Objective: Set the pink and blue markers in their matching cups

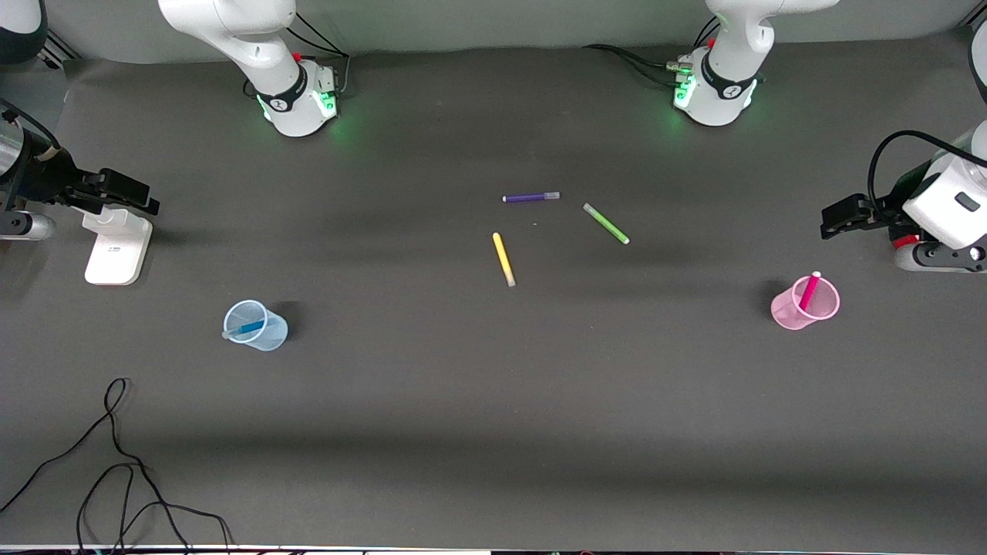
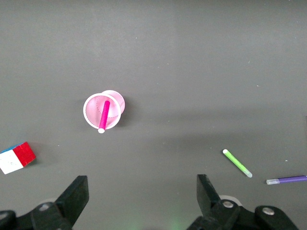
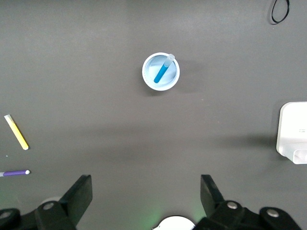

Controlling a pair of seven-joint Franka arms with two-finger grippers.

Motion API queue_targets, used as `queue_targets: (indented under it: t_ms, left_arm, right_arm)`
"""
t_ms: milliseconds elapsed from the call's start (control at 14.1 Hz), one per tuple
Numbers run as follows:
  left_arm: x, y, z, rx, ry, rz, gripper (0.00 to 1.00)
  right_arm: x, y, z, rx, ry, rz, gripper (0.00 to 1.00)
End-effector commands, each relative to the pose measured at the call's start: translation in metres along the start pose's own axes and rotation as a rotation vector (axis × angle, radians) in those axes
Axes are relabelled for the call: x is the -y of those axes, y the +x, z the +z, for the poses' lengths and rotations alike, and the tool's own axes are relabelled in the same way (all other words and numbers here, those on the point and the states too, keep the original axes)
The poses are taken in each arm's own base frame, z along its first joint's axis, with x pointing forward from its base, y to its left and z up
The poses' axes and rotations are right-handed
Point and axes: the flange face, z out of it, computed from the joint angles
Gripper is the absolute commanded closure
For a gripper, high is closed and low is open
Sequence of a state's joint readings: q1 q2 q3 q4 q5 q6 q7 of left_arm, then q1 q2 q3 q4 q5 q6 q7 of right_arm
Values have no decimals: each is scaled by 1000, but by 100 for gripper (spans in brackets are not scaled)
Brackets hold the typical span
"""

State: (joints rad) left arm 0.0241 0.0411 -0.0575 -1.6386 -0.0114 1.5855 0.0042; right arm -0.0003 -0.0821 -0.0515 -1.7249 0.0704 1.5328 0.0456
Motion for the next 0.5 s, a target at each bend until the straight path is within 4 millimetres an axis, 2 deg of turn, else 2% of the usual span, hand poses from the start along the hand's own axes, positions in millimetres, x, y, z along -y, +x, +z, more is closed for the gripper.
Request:
queue_targets:
  t_ms: [0,426]
  left_arm:
    - [0,-5,-7,1,23,-11,0]
    - [3,-6,-10,-1,40,-5,0]
  right_arm:
    - [3,5,-7,-2,23,-14,0]
    - [3,6,-9,-5,29,-10,0]
